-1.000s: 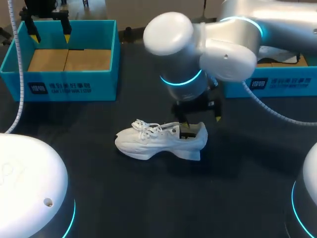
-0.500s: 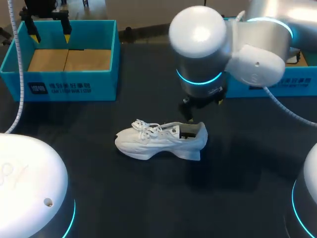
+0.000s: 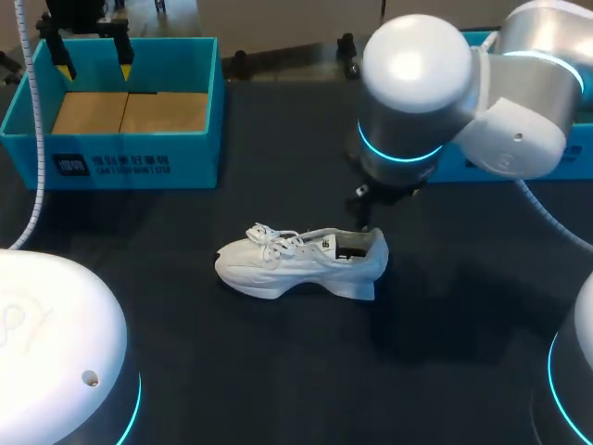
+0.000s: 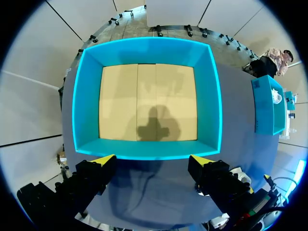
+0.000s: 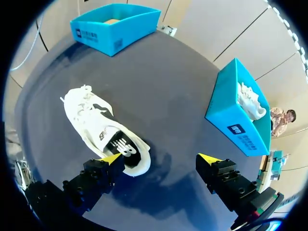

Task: Take the shoe out of the shoebox, open the shoe tongue, remove and reinsert the insole, then place the shoe into the shoebox

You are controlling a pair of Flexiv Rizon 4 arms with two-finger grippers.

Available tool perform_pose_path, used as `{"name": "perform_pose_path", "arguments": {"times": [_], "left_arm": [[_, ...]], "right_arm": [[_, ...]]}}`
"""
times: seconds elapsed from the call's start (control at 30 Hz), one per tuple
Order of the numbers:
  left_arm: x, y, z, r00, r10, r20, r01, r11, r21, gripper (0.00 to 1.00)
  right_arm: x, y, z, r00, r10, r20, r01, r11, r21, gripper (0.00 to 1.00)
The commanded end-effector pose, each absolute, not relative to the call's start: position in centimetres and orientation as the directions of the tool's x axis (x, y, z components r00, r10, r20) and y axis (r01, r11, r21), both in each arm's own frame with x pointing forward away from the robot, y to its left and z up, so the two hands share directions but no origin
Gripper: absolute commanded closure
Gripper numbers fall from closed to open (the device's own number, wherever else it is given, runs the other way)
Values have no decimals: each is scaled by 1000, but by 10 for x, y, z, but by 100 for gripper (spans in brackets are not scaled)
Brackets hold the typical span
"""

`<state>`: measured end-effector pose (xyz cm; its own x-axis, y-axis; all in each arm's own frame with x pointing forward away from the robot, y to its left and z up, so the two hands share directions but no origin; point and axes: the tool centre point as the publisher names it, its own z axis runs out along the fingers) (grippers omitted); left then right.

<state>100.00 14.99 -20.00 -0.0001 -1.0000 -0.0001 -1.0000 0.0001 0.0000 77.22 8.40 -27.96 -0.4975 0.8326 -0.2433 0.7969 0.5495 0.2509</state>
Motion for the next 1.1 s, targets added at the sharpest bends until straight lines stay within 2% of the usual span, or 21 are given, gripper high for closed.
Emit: {"name": "perform_pose_path", "arguments": {"times": [0.03, 0.1, 0.17, 0.27, 0.6, 0.8, 1.1], "left_arm": [[1000, 150, -200, 0, -1000, 0, -1000, 0, 0, 0], [1000, 150, -200, 0, -1000, 0, -1000, 0, 0, 0], [1000, 150, -200, 0, -1000, 0, -1000, 0, 0, 0], [1000, 150, -200, 0, -1000, 0, -1000, 0, 0, 0], [1000, 150, -200, 0, -1000, 0, -1000, 0, 0, 0], [1000, 150, -200, 0, -1000, 0, -1000, 0, 0, 0], [1000, 150, -200, 0, -1000, 0, -1000, 0, 0, 0]], "right_arm": [[771, 85, -278, -567, 786, -248, 740, 618, 265, 0], [770, 85, -275, -621, 731, -283, 699, 680, 223, 0], [768, 84, -271, -672, 685, -281, 629, 729, 271, 0], [763, 77, -270, -752, 585, -305, 532, 811, 244, 0], [752, 52, -268, -925, 284, -252, 210, 936, 284, 0], [748, 41, -266, -948, 198, -251, 105, 934, 340, 0], [746, 39, -266, -948, 198, -249, 106, 935, 338, 0]]}}
